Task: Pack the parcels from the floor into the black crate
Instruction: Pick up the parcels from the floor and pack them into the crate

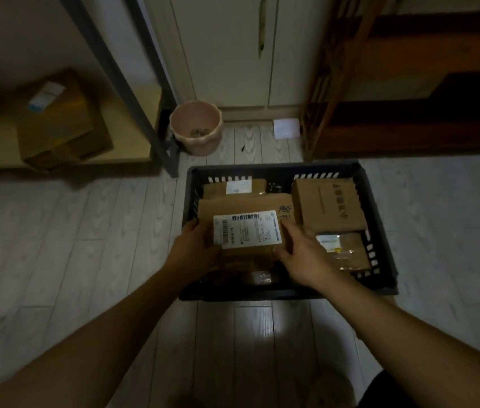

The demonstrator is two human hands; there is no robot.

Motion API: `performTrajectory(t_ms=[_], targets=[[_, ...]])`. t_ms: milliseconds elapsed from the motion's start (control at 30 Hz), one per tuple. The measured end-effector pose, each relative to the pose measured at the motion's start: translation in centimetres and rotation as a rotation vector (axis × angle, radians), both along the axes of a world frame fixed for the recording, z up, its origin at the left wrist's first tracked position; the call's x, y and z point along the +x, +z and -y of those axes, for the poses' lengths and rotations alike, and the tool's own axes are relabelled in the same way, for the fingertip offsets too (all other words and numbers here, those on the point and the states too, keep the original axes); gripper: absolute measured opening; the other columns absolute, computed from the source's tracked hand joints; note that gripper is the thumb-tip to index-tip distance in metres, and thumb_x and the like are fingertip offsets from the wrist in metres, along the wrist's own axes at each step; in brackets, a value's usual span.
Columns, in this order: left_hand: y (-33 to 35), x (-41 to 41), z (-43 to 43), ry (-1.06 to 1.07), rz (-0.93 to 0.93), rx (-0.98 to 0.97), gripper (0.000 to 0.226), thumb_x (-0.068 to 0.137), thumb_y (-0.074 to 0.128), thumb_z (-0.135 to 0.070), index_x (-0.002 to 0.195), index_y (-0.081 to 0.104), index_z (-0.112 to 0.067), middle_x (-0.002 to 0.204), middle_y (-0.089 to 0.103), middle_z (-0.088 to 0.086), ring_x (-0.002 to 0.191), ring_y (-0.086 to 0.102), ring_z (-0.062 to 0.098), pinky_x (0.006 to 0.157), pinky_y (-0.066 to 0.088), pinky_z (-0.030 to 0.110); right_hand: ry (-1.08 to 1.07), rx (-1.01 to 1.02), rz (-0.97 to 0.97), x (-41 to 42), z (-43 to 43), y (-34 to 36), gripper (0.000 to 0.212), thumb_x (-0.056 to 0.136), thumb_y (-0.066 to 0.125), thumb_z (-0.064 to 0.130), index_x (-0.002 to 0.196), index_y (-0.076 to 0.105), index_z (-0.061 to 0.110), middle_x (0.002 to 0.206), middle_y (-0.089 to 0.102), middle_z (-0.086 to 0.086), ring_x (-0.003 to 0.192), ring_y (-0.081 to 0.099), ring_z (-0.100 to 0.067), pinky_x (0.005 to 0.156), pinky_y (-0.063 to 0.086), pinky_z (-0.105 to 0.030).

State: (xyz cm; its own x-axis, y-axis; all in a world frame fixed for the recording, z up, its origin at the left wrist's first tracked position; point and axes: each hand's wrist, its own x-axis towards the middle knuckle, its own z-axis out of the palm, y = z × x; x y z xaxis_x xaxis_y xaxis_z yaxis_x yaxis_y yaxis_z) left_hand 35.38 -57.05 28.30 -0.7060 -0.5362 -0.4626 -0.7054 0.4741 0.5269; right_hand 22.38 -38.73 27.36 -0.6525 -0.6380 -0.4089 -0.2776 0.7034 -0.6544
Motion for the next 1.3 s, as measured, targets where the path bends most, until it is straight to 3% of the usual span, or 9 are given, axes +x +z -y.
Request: performTrajectory(t_ms=[133,267,633,867,1033,1300], targets=[[-6.8,-0.6,0.2,-0.048,0.048,-0.107,0.07,0.082,0.067,-0.034,0.143,0.034,-0.026,0.151,0.026,0.008,0.131,0.04,0.031,0.103,0.04,0.043,0.064,0.029,-0.02,-0.4,0.7,-7.4,0.065,0.092,0.058,0.035,0.146,0.021,0.041,0.137,0.035,-0.01,0.121,0.047,-0.03,0.099,0.041,-0.037],[-11.1,-0.7,1.0,-0.094,0.079,-0.168,0.076,0.079,0.07,-0.034,0.143,0.029,-0.026,0.154,0.016,0.007,0.132,0.038,0.034,0.102,0.043,0.044,0.147,0.052,-0.019,-1.1,1.1,-12.1,0.07,0.088,0.061,0.044,0.145,0.02,0.043,0.133,0.033,-0.008,0.118,0.048,-0.028,0.089,0.036,-0.028],[-16.7,-0.5,1.7,-0.395,0.275,-0.212,0.09,0.085,0.063,-0.041,0.151,0.005,-0.024,0.157,-0.004,0.007,0.139,0.028,0.031,0.111,0.033,0.036,0.323,0.149,-0.085,-1.8,2.1,-15.7,0.076,0.089,0.061,0.043,0.148,0.013,0.039,0.138,0.028,-0.011,0.115,0.052,-0.032,0.09,0.039,-0.027],[-17.6,-1.5,2.2,-0.477,0.352,-0.365,0.081,0.09,0.055,-0.041,0.15,0.003,-0.028,0.154,0.004,0.017,0.13,0.036,0.042,0.106,0.039,0.045,0.42,0.217,-0.106,-2.0,2.4,-17.2,0.083,0.092,0.06,0.024,0.151,0.003,0.033,0.15,0.014,-0.014,0.121,0.048,-0.033,0.101,0.039,-0.032],[-18.4,-2.0,2.5,-0.529,0.425,-0.424,0.08,0.09,0.052,-0.048,0.15,0.004,-0.027,0.154,0.006,0.021,0.141,0.008,0.046,0.113,0.026,0.054,0.465,0.236,-0.107,-2.1,2.7,-17.7,0.086,0.092,0.058,0.026,0.151,-0.004,0.034,0.154,0.006,-0.01,0.127,0.042,-0.033,0.106,0.038,-0.034],[-19.3,-2.1,3.2,-0.518,0.396,-0.385,0.085,0.087,0.051,-0.056,0.15,0.003,-0.027,0.156,0.001,0.015,0.143,0.007,0.039,0.113,0.025,0.055,0.427,0.213,-0.105,-2.2,2.9,-18.0,0.086,0.089,0.062,0.033,0.151,0.003,0.035,0.154,0.008,-0.009,0.129,0.041,-0.034,0.107,0.038,-0.036]])
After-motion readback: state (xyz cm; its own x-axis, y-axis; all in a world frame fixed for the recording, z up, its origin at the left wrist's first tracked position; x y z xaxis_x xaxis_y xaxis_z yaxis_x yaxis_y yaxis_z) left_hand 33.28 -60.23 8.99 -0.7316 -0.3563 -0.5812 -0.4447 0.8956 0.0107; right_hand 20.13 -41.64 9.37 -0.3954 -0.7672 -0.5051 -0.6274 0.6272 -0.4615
